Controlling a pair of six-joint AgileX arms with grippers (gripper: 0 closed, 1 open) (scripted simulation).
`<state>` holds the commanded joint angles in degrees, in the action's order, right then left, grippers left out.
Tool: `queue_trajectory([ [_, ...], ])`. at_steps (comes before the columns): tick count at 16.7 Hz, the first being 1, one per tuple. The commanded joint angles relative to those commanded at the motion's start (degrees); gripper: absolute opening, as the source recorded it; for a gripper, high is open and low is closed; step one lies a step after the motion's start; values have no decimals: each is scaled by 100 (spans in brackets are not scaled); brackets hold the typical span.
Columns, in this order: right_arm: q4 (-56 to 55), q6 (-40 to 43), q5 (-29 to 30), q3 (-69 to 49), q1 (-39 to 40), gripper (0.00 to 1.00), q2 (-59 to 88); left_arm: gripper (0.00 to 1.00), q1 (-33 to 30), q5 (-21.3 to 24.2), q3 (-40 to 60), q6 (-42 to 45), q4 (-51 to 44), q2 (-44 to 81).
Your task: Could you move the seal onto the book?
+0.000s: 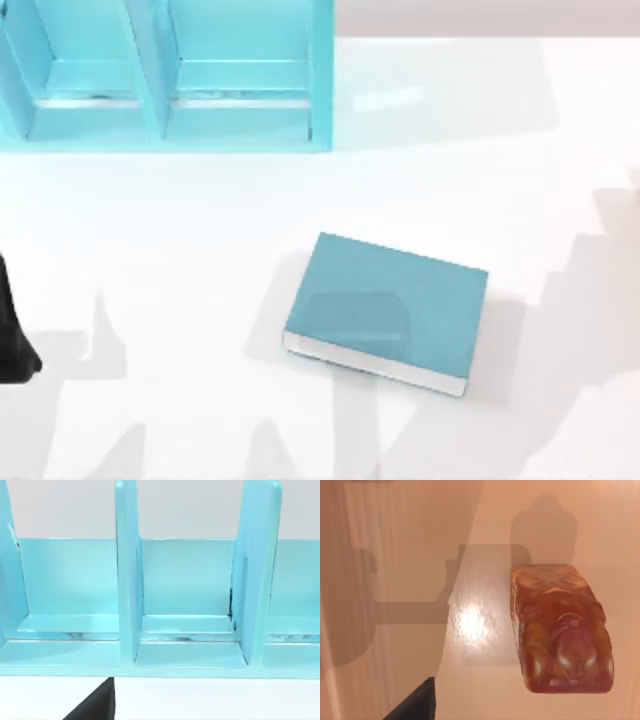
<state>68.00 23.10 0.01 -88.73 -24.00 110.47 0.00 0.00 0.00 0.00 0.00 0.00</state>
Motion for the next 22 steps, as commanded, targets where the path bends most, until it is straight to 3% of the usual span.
queue_trajectory([
  [8,-1596,-3,3,1164,-4,100,436,100,0,0,0,0,0,0],
  [13,-1722,-3,4,1247,-4,100,476,100,0,0,0,0,0,0],
  [22,-1722,-3,4,1247,-4,32,476,100,0,0,0,0,0,0],
])
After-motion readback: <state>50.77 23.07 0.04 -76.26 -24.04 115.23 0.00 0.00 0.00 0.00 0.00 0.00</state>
